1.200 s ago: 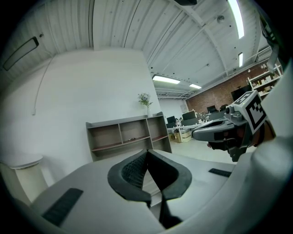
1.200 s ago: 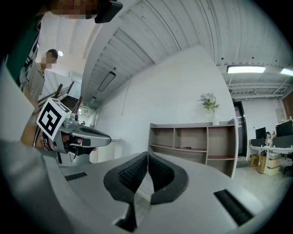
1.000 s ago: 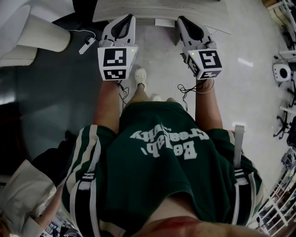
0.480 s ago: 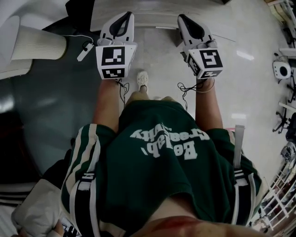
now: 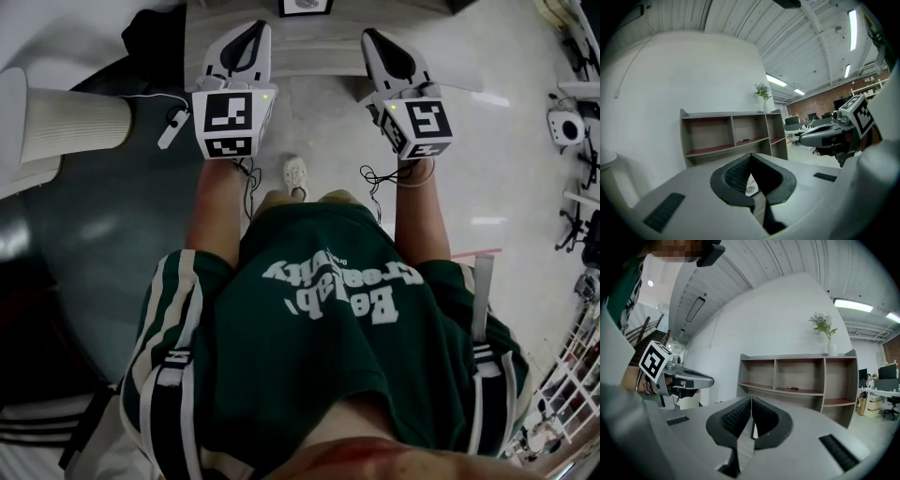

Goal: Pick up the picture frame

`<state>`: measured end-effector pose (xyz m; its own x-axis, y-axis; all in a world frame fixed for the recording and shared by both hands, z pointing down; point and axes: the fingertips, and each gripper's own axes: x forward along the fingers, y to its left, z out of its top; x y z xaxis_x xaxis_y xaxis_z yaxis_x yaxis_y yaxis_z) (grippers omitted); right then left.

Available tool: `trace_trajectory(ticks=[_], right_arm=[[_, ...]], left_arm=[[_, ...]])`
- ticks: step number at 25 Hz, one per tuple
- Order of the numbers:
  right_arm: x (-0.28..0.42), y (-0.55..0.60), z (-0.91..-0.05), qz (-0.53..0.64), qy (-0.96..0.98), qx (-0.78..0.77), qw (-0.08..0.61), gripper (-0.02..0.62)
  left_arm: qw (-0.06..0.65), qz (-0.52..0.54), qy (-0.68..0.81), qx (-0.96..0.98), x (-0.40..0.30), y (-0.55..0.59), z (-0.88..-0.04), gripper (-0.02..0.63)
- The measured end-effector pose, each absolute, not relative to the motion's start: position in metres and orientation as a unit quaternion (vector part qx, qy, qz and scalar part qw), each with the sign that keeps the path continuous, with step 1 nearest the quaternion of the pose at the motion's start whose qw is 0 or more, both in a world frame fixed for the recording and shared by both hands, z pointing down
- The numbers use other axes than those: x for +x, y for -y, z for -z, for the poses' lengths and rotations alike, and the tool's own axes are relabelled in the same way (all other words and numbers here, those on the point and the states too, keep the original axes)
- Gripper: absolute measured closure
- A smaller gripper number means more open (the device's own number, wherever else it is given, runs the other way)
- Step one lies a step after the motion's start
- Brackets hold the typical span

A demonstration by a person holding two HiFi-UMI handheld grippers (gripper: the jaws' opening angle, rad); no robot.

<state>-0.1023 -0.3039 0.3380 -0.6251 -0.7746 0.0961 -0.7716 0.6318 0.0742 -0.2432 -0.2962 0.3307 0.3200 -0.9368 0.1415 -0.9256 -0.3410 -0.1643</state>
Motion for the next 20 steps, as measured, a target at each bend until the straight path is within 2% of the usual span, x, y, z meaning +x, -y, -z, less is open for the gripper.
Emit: trace_trajectory(ticks=[10, 20], right_arm=[[-0.129, 0.364, -0.341, 0.01, 0.895, 0.438, 0.081, 0.56], [-0.07, 0.462, -0.324, 0.008, 0.903, 0.423, 0.075, 0.56]], left_arm=[[0.022, 0.1, -0.55, -0.829, -0.262, 0.367, -0.33, 0.587], [0.028, 0.125, -0.547, -0.827, -0.194, 0.467, -0.319, 0.586]])
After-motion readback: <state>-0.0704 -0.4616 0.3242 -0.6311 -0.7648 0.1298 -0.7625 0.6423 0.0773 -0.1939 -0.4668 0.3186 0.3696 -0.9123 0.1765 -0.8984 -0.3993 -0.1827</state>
